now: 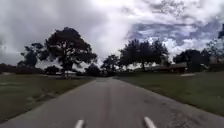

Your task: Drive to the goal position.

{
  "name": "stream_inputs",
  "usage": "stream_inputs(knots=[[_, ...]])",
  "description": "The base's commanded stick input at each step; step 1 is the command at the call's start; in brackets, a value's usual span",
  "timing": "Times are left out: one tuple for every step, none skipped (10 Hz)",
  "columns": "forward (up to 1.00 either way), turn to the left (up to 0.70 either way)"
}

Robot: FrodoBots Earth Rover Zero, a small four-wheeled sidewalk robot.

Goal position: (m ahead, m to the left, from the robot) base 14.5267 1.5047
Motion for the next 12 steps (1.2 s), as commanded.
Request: stream_inputs(knots=[[0.7, 0.0], [0.7, 0.0], [0.7, 0.0], [0.7, 0.0], [0.7, 0.0], [0.7, 0.0], [0.7, 0.0], [0.7, 0.0], [0.7, 0.0], [0.7, 0.0], [0.7, 0.0], [0.7, 0.0]])
